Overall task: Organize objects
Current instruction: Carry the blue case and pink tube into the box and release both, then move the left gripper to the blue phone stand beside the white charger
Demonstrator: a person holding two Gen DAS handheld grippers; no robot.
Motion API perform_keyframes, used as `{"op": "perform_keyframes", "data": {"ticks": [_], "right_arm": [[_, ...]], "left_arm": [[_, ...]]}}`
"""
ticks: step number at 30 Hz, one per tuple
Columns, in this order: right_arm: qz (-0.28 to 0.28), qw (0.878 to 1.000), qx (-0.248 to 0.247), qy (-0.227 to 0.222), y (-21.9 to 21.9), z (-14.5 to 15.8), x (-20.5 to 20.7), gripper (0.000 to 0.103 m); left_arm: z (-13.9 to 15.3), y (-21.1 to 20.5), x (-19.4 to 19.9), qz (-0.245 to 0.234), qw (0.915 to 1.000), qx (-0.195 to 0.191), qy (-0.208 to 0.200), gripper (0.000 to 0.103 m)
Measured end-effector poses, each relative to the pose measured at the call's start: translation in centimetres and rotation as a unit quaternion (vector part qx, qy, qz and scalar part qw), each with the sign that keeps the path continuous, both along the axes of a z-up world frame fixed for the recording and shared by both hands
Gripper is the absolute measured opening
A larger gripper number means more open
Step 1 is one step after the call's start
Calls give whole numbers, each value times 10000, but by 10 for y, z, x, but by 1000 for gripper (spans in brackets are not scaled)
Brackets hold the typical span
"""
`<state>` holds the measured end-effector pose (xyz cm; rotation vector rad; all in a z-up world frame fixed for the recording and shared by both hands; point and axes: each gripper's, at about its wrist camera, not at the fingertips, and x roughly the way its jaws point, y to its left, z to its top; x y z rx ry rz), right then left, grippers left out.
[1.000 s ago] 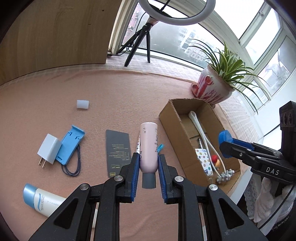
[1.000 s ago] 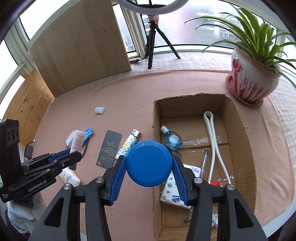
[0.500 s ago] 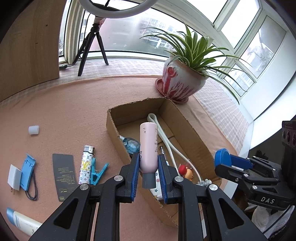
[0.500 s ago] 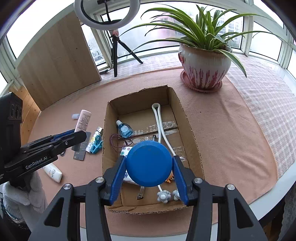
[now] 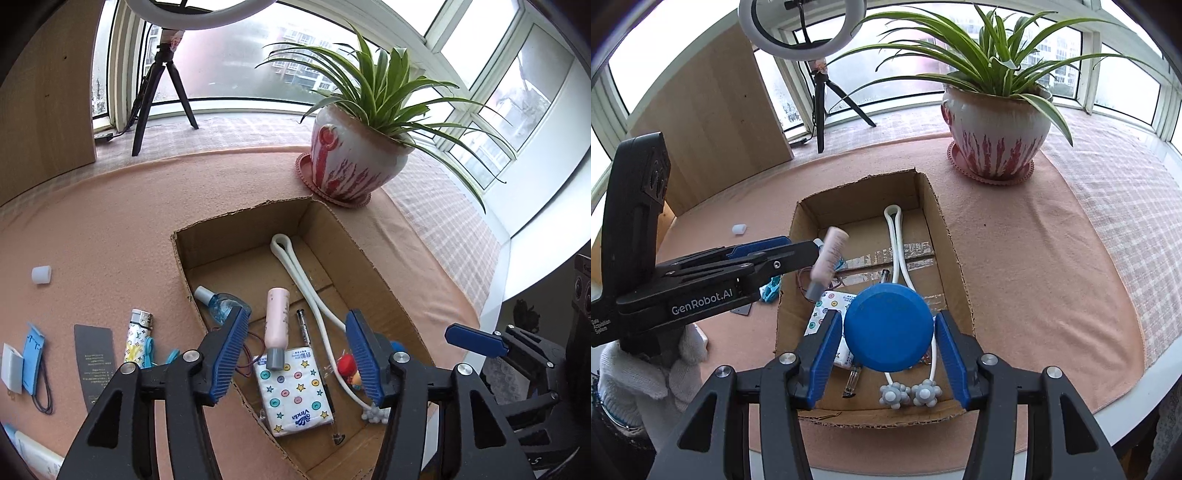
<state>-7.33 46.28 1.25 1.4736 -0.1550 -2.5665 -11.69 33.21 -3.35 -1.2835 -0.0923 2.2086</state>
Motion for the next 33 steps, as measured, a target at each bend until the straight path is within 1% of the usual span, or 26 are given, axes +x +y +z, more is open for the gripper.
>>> {"op": "perform_keyframes", "data": {"ticks": [1,3,7,13,22,33], "right_arm": [[9,10000,1,7,0,0,-1,66],[-39,9999,-92,3,3,0,-2,66],[-62,9989,-455,-134,8,-3,-5,66],[-35,9986,-503,-146,1,-1,-3,66],[141,9967,-765,-224,-27,0,-1,66],[359,9952,-846,-343,-74,-3,-3,66]], "left_arm": [[0,-1,0,25,10000,-5,0,59],[-1,-6,0,84,10000,-10,-26,59],[-3,-18,1,198,9998,-20,-48,58],[-4,-43,4,317,9994,-50,-89,58],[-12,-104,8,740,9968,-143,-255,58],[-19,-191,4,1281,9907,-202,-405,58]]}}
